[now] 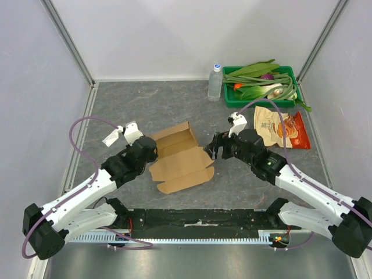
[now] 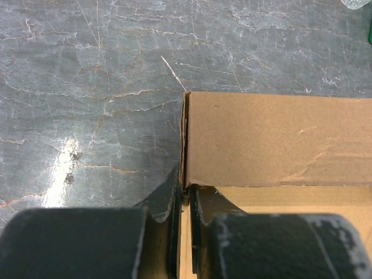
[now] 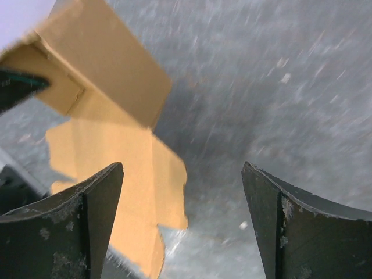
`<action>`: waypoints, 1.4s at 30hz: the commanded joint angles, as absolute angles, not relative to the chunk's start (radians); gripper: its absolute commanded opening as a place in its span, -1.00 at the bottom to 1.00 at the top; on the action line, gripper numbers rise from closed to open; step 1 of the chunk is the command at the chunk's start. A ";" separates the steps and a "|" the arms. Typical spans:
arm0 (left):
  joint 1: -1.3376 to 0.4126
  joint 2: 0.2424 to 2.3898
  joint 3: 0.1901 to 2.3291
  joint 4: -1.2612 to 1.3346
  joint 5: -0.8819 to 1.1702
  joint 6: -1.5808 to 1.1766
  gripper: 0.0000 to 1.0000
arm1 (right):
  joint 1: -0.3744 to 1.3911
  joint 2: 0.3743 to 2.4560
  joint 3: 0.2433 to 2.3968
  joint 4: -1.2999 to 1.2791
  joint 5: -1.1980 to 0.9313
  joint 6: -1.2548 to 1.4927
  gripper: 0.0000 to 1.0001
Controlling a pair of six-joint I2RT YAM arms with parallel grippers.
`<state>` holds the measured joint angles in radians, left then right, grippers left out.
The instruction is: Fold the paper box
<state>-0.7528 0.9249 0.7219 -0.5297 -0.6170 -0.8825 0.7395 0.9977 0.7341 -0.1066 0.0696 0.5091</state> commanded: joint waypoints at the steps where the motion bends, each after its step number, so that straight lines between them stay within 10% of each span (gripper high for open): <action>1: -0.746 0.910 0.741 -0.534 -0.611 -1.012 -0.96 | 0.722 0.983 0.632 -0.050 -0.227 0.861 0.82; 11: -0.733 0.948 0.742 -0.532 -0.552 -1.086 -0.96 | 0.821 0.923 0.450 0.135 -0.098 0.965 0.74; 17: -0.727 0.931 0.724 -0.529 -0.542 -1.094 -0.95 | 0.827 0.925 0.459 0.140 -0.034 1.029 0.19; 30: -0.719 0.717 0.706 -0.580 -0.411 -0.870 0.58 | 0.734 1.097 0.640 -0.104 -0.100 1.103 -0.78; 39: -0.726 0.808 0.902 -0.509 0.318 -0.425 0.50 | 0.583 1.225 0.750 -0.187 -0.354 1.095 -0.75; 42: -0.819 0.923 0.955 -0.558 0.255 -0.336 0.51 | 0.554 1.253 0.758 -0.184 -0.402 1.117 -0.70</action>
<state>-0.7292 0.7574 0.8764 -0.5430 0.0677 -0.5892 0.5884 1.2182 0.7116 -0.1543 -0.2760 1.0851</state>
